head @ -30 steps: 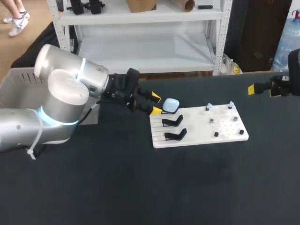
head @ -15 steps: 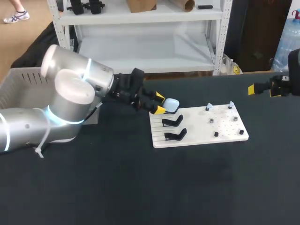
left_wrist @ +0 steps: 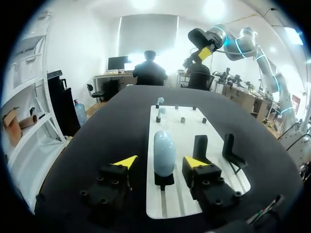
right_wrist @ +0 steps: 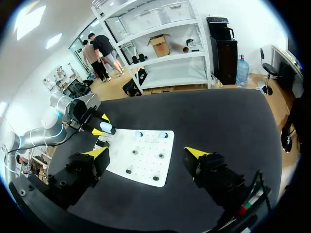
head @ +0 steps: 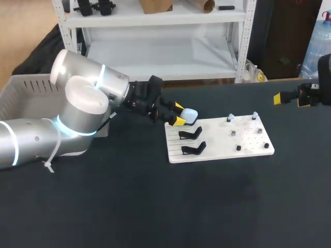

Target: Pick up each earbud case from the left stands, insert the matching earbuds, close the lid, and place the case in the box.

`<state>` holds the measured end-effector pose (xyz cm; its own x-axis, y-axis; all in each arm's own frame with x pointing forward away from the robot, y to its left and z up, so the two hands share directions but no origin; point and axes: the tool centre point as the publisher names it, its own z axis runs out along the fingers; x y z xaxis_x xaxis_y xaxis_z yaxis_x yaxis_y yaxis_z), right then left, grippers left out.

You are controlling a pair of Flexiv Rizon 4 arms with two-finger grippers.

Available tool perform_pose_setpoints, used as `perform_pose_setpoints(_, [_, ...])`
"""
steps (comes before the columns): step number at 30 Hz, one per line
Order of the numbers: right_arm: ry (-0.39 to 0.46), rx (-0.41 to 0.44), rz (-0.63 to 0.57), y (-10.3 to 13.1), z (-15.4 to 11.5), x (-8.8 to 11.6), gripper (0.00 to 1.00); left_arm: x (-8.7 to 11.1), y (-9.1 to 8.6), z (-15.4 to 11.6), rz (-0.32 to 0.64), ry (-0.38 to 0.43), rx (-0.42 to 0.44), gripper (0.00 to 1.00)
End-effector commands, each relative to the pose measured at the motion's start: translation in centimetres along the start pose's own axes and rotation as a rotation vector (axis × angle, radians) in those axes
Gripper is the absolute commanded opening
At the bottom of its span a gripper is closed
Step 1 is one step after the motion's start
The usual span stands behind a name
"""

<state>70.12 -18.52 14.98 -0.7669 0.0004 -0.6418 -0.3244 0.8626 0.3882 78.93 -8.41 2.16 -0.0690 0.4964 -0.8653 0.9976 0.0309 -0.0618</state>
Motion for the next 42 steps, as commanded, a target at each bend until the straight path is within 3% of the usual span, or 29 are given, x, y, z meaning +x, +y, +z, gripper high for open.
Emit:
perform_pose_setpoints(1, [0.001, -0.002, -0.001, -0.1, 0.0, 0.0, 1.0, 0.1, 0.3, 0.3, -0.002, 0.001, 0.005, 0.53])
perform_pose_setpoints(10, [0.001, -0.002, -0.001, -0.1, 0.0, 0.0, 1.0, 0.1, 0.5, 0.5, -0.022, -0.007, 0.002, 0.48])
perform_pose_setpoints(32, [0.001, -0.002, -0.001, -0.1, 0.0, 0.0, 1.0, -0.1, 0.1, 1.2, -0.033, -0.018, 0.008, 0.45])
perform_pose_setpoints(38, [0.001, -0.002, -0.001, -0.1, 0.0, 0.0, 1.0, -0.1, 0.0, 1.3, -0.034, -0.02, 0.008, 0.4])
perform_pose_setpoints(42, [0.001, -0.002, -0.001, -0.1, 0.0, 0.0, 1.0, -0.1, -0.1, 1.3, -0.035, -0.023, 0.005, 0.22])
